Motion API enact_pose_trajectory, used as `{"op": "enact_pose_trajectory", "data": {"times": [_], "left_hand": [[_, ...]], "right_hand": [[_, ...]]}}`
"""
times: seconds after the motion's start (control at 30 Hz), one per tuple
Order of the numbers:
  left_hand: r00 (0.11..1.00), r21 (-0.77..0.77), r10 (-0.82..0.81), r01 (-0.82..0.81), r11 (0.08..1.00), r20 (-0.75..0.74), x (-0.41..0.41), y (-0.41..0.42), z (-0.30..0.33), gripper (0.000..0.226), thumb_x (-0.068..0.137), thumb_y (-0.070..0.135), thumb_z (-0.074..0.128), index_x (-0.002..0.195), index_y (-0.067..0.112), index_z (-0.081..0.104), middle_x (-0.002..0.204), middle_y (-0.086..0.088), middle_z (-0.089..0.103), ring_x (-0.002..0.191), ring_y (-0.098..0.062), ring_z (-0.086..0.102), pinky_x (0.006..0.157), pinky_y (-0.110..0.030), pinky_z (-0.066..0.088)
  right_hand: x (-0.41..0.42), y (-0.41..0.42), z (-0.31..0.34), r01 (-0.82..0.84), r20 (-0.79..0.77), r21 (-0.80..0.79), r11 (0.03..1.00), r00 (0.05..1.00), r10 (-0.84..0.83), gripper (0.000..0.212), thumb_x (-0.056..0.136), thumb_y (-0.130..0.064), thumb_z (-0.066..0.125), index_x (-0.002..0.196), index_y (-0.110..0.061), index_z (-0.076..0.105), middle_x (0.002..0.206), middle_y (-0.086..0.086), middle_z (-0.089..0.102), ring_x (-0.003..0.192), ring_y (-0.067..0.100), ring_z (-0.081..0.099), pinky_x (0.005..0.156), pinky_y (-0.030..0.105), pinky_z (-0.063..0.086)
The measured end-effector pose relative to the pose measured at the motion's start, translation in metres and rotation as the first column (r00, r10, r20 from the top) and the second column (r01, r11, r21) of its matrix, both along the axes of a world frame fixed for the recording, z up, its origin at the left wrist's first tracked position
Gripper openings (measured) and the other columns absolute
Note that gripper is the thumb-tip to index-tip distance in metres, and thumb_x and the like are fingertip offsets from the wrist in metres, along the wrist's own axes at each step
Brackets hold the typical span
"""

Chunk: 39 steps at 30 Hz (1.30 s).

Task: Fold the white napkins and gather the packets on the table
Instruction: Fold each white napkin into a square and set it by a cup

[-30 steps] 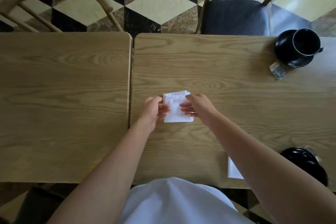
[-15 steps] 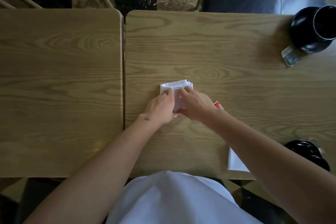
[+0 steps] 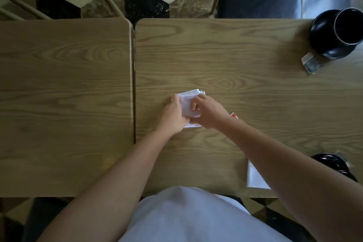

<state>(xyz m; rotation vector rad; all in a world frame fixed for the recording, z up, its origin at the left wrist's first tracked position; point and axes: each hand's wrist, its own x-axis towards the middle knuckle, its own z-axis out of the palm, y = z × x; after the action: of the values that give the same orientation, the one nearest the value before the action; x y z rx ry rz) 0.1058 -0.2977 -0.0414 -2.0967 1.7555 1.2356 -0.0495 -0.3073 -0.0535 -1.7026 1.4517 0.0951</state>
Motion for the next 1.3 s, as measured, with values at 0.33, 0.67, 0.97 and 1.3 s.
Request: {"op": "enact_pose_trajectory", "data": {"times": [0.33,0.67,0.97,1.3], "left_hand": [[0.593,0.333,0.764,-0.688,0.645,-0.255,-0.018,0.027,0.017,0.030,0.082,0.043,0.073,0.091,0.016,0.062,0.098,0.000,0.069,0.081,-0.012,0.063,0.061,-0.027,0.044],[0.278,0.437,0.676,-0.587,0.682,-0.682,-0.023,0.072,0.091,0.023,0.094,0.022,0.064,0.116,0.023,0.064,0.111,-0.004,0.075,0.096,-0.021,0.074,0.076,-0.044,0.061],[0.560,-0.017,0.558,-0.715,0.699,-0.613,-0.079,0.152,0.137,0.044,0.091,0.055,0.042,0.095,0.014,0.058,0.091,-0.003,0.065,0.081,-0.026,0.063,0.071,-0.045,0.056],[0.545,0.024,0.480,-0.644,0.765,-0.687,-0.139,0.204,0.167,0.032,0.098,0.037,0.044,0.090,0.010,0.060,0.083,-0.007,0.063,0.071,-0.026,0.059,0.061,-0.035,0.045]], "right_hand": [[-0.009,0.032,0.014,0.711,0.062,0.290,0.641,0.654,-0.754,0.039,0.076,-0.034,0.081,0.102,-0.015,0.059,0.085,-0.008,0.065,0.081,0.016,0.061,0.066,0.027,0.050],[-0.057,0.082,0.082,0.418,0.372,0.712,0.565,0.459,-0.807,0.034,0.083,-0.040,0.074,0.098,-0.010,0.077,0.079,0.002,0.069,0.070,0.014,0.063,0.067,0.028,0.046],[-0.064,0.193,0.156,0.701,0.462,0.235,0.674,0.529,-0.712,0.030,0.098,-0.035,0.049,0.099,-0.009,0.066,0.082,-0.004,0.060,0.070,0.011,0.058,0.057,0.024,0.049],[-0.130,0.271,0.198,0.786,0.520,0.261,0.560,0.374,-0.768,0.022,0.099,-0.030,0.059,0.096,-0.008,0.061,0.072,0.000,0.058,0.053,0.006,0.058,0.051,0.021,0.043]]}}
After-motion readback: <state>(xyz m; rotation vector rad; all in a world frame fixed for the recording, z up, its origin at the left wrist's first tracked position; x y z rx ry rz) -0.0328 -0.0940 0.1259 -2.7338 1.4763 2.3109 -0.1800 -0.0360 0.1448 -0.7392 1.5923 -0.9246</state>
